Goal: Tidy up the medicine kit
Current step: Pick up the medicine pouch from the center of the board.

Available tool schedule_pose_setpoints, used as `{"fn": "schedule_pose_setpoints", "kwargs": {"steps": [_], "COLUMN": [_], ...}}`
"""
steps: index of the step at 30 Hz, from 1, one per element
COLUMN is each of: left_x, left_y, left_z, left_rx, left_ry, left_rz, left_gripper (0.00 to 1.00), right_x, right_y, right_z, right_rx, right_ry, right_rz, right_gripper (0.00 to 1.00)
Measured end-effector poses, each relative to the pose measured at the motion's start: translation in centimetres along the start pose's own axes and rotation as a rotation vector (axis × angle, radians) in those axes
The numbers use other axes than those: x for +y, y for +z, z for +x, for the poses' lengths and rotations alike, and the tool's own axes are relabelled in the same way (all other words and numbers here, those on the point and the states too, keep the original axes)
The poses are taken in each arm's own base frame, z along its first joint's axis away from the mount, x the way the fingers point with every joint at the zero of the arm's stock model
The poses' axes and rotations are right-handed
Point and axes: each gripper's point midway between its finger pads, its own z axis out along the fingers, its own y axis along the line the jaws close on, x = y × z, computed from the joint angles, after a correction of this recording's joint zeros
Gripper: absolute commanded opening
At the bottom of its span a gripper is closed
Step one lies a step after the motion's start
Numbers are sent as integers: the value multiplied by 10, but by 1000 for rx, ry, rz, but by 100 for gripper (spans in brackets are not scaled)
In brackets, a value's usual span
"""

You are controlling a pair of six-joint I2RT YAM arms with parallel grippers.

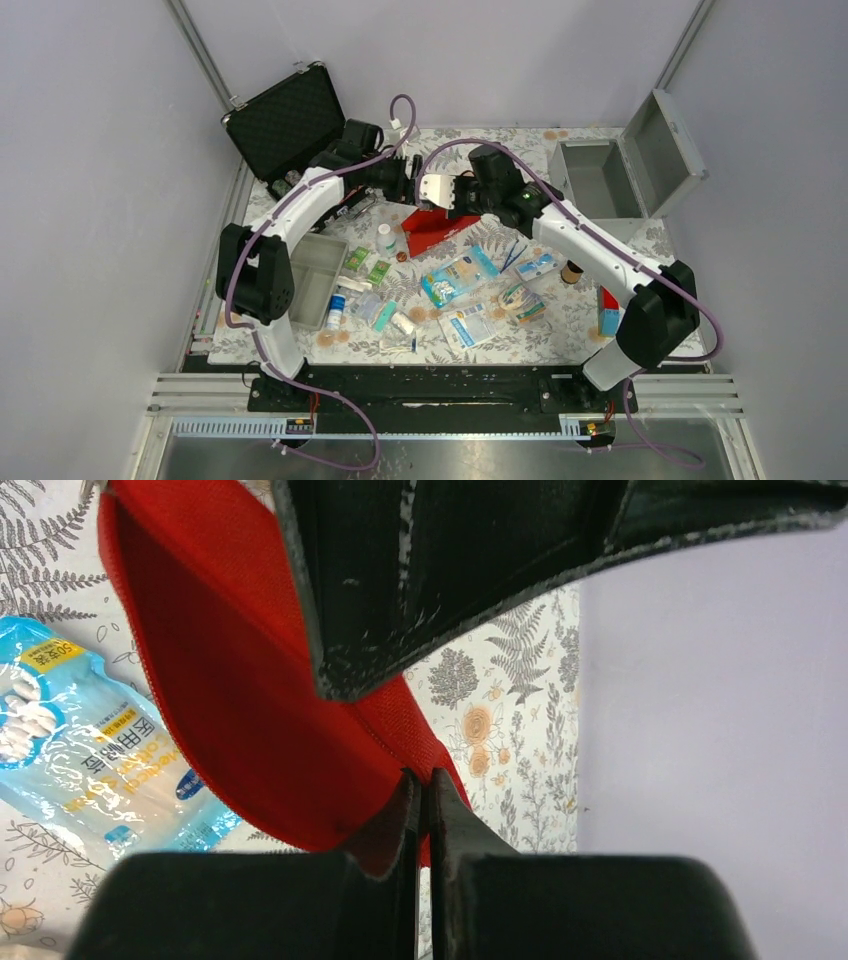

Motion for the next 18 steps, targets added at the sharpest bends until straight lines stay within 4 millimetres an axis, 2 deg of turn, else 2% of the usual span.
{"fn": "schedule_pose_setpoints", "kwargs": {"steps": [7,8,11,12,14,16,18], "left_x": [-16,-17,-17,-17,-15,-11,-5], "left_y": [11,12,14,15,15,16,16], "left_z": [8,9,11,12,13,14,16], "left_rx": [31,35,44,45,46,47,47], "left_ry": [20,17,17,17,15,14,14], "left_rz": [48,52,58,58,49,31,6], "left_gripper": [7,1,0,0,0,0,0], "right_x": [7,8,11,12,14,16,21], "right_y": [8,9,10,10,11,11,12], "right_z": [4,4,4,5,5,5,7], "right_rx": [9,9,7,8,8,8,12], "right_ry": [32,37,54,60,80,102,131], "right_rz": [-21,-22,-28,-30,-31,-34,-41], "right_gripper": [0,2,19,32,51,66,74]}}
